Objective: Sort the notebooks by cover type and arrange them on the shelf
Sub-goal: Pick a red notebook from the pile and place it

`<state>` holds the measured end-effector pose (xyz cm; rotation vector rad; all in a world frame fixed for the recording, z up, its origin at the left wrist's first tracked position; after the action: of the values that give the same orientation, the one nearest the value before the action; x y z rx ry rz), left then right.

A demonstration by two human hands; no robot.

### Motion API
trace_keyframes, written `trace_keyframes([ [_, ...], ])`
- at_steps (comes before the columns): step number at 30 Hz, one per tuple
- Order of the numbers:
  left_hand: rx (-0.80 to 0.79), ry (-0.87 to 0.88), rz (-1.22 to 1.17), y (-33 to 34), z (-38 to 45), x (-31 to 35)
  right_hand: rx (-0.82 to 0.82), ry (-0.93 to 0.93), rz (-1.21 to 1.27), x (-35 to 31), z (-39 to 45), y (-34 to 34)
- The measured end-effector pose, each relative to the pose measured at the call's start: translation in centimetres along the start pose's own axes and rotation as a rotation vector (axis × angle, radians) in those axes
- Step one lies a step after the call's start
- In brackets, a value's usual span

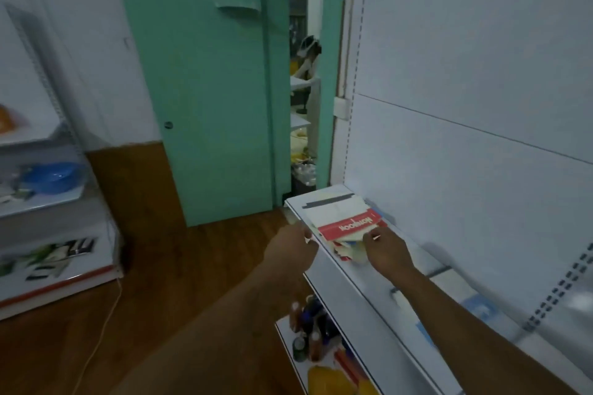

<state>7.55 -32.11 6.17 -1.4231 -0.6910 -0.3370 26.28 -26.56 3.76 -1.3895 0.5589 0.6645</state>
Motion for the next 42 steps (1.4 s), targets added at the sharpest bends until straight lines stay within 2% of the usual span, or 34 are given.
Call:
trace_keyframes([
  [3, 0.031, -0.059, 0.002, -3.5, 2.0, -3.8, -0.011, -0.051, -0.017, -4.4, 2.1, 3.5],
  [7, 0.005, -0.038, 0.053, -4.9, 5.2, -6.6, -0.029, -0.066, -0.045, -7.0, 5.1, 6.8],
  [15, -0.060, -0.044, 0.000, -2.9, 14.2, -8.0, -0.060, -0.010, -0.064, -7.7, 12.9, 10.5],
  [21, -0.065, -0.079, -0.036, -1.5, 21.3, -5.7, -0.077, 0.037, -0.080, -5.3, 18.1, 11.3],
  [25, -0.169, -0.043, -0.036, 1.7, 24.9, -4.3, -0.030, 0.183, -0.091, -2.1, 19.4, 10.6],
  [30, -0.320, 0.108, 0.117, 5.9, 29.2, -3.1, 0.099, 0.477, -0.113, 2.2, 20.3, 9.0],
  [34, -0.459, 0.185, 0.225, 7.9, 31.7, -3.2, 0.108, 0.621, -0.281, 3.9, 20.0, 9.6],
  [37, -0.520, 0.280, 0.265, 8.9, 33.2, -3.3, 0.216, 0.708, -0.162, 2.9, 19.9, 10.7],
  [42, -0.721, 0.323, 0.157, 9.3, 34.0, -4.0, 0.465, 0.838, 0.076, 2.0, 20.0, 13.1],
])
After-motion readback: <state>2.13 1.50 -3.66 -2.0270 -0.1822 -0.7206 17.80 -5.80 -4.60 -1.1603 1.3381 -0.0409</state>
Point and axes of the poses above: each hand's wrist, its own z-axis towards the middle knuckle, its own y-axis out of the palm, x = y × z, the point moved 2 cm from there along z, towards the middle knuckle, and after that the axes turned 4 degrees about -y, right-handed, at the moved point
